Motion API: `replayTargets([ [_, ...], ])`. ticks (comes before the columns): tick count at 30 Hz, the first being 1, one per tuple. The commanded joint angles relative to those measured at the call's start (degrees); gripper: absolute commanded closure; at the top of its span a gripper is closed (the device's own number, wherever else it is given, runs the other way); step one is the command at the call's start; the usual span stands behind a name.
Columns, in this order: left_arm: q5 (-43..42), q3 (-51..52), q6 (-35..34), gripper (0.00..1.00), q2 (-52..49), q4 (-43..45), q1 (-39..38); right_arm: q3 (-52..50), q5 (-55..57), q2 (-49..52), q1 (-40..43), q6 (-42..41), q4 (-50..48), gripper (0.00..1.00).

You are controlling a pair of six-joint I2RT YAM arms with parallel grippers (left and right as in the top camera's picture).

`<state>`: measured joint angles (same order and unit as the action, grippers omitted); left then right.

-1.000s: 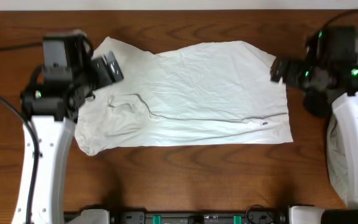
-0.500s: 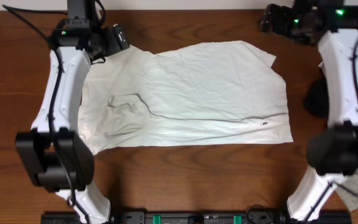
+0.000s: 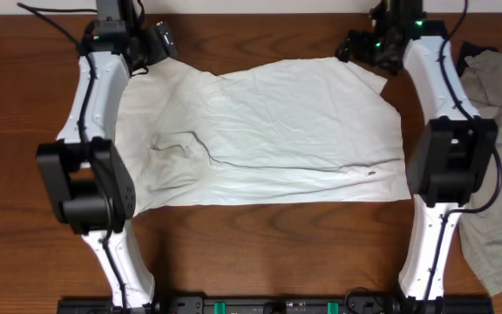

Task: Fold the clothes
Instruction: 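Release the edges and move both grippers to the shirt's far corners, then grasp the far corners of the white shirt with both grippers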

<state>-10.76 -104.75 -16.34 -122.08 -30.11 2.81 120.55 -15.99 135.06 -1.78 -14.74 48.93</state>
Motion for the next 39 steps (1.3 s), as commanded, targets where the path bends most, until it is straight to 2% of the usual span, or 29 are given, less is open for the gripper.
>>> replayTargets([
  [1, 0.59, -1.44, 2.84, 0.01, -2.34, 2.45, 0.02, 1.70, 6.10, 1.29, -2.27, 1.18, -0.35, 0.01],
  [5, 2.54, -1.44, 2.82, 0.01, -4.52, 6.32, 0.04, 1.70, 8.15, 2.91, -3.56, 4.59, -1.46, 0.01],
  [13, 2.67, -1.44, 2.75, 0.01, -9.55, 12.55, 0.09, 1.70, 8.52, 6.38, -3.19, 3.67, -2.47, 0.01],
  [19, 3.02, -1.44, 2.14, 0.01, -12.22, 12.68, 0.09, 1.70, 8.76, 7.78, -2.78, 3.65, -3.56, 0.01],
  [24, 7.78, -1.42, 2.19, 0.01, -12.66, 12.17, 0.09, 1.70, 13.27, 7.78, -2.78, 3.65, -3.23, 0.01],
  [39, 7.85, -1.40, 2.19, 0.01, -15.85, 11.32, 0.07, 1.70, 14.12, 7.78, -2.51, 4.15, -8.83, 0.01],
])
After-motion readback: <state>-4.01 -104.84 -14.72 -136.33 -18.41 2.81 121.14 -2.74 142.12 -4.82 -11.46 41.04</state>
